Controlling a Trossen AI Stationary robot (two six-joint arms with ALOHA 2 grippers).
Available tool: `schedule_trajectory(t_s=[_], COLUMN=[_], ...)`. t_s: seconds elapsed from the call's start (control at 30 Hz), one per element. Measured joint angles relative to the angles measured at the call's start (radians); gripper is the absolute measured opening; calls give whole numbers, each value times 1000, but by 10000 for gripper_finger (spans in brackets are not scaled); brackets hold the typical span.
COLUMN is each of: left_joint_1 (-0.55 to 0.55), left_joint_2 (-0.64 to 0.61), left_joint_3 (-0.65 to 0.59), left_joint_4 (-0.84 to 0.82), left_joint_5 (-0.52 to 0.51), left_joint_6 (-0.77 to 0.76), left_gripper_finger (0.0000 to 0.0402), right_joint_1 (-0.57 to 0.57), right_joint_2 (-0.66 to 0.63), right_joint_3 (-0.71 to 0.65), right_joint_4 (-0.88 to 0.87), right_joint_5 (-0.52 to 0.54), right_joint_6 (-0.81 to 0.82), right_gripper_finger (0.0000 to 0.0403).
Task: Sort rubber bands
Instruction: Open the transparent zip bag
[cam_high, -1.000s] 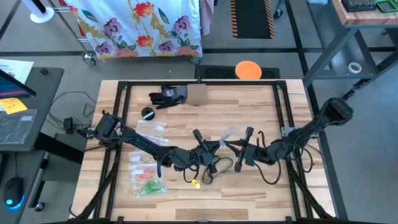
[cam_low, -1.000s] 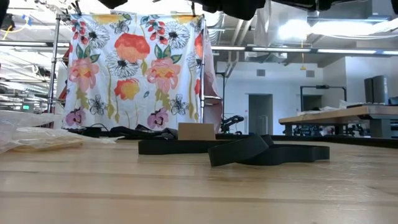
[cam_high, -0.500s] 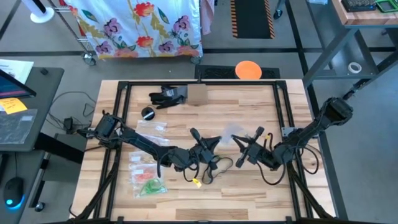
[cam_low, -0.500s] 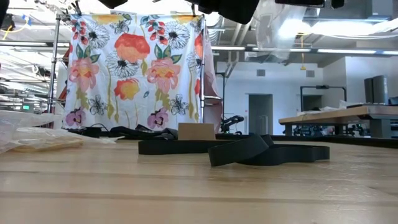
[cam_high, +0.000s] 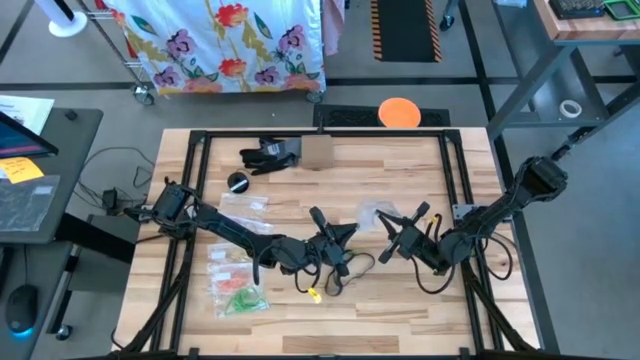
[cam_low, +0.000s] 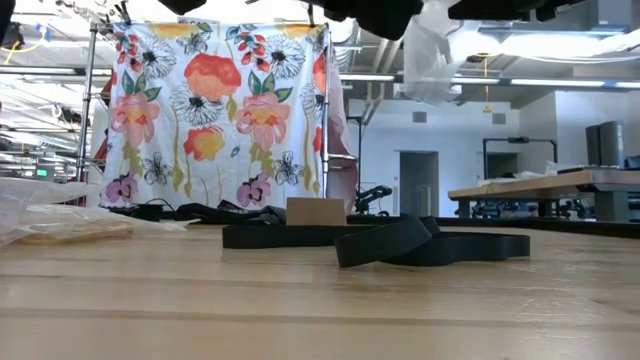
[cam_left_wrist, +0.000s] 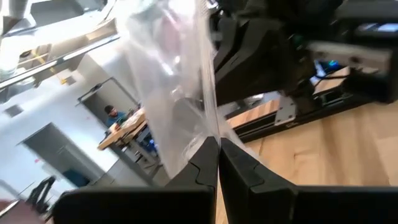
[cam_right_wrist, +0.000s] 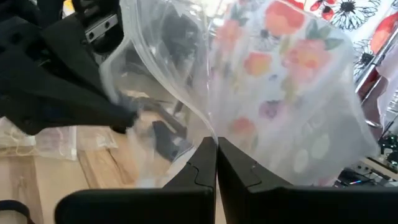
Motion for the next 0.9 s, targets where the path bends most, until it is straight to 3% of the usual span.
schedule_trajectory(t_s=[0.23, 0.47, 0.6, 0.77, 0.9], left_joint_1=[8, 33, 38, 32, 29], left_joint_2=[0, 0, 0, 0, 0], left_joint_3=[0, 0, 0, 0, 0], left_joint_4=[-7, -34, -24, 68, 128], left_joint_5=[25, -11, -18, 83, 223], left_joint_6=[0, -39, -140, -179, -247], left_gripper_finger=[27, 118, 169, 189, 188], right_joint_1=[0, 12, 13, 4, -4], right_joint_2=[0, 0, 0, 0, 0], right_joint_3=[0, 0, 0, 0, 0], right_joint_4=[-1, -2, -2, -35, -59], right_joint_5=[27, 60, 58, 50, 15], right_joint_6=[0, -8, 10, 61, 93], right_gripper_finger=[0, 0, 0, 0, 0])
